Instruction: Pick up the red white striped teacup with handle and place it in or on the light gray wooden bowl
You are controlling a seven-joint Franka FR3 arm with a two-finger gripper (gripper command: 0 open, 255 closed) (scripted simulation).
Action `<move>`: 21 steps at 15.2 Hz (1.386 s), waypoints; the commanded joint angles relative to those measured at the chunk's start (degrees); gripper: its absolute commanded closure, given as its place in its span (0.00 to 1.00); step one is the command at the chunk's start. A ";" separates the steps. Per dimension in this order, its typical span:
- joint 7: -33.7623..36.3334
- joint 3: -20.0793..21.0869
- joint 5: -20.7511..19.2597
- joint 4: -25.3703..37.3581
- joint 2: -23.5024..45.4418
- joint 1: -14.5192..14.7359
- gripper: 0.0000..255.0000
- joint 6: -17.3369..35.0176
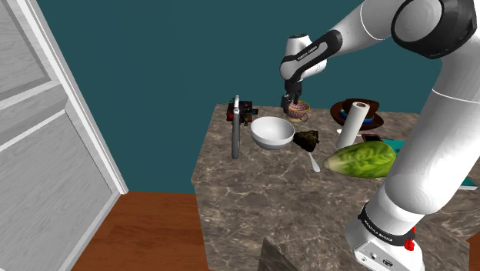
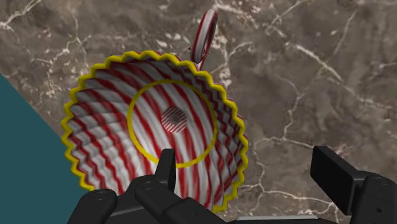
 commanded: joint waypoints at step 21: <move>-0.47 -0.14 0.57 -0.67 2.49 -0.47 1.00 3.20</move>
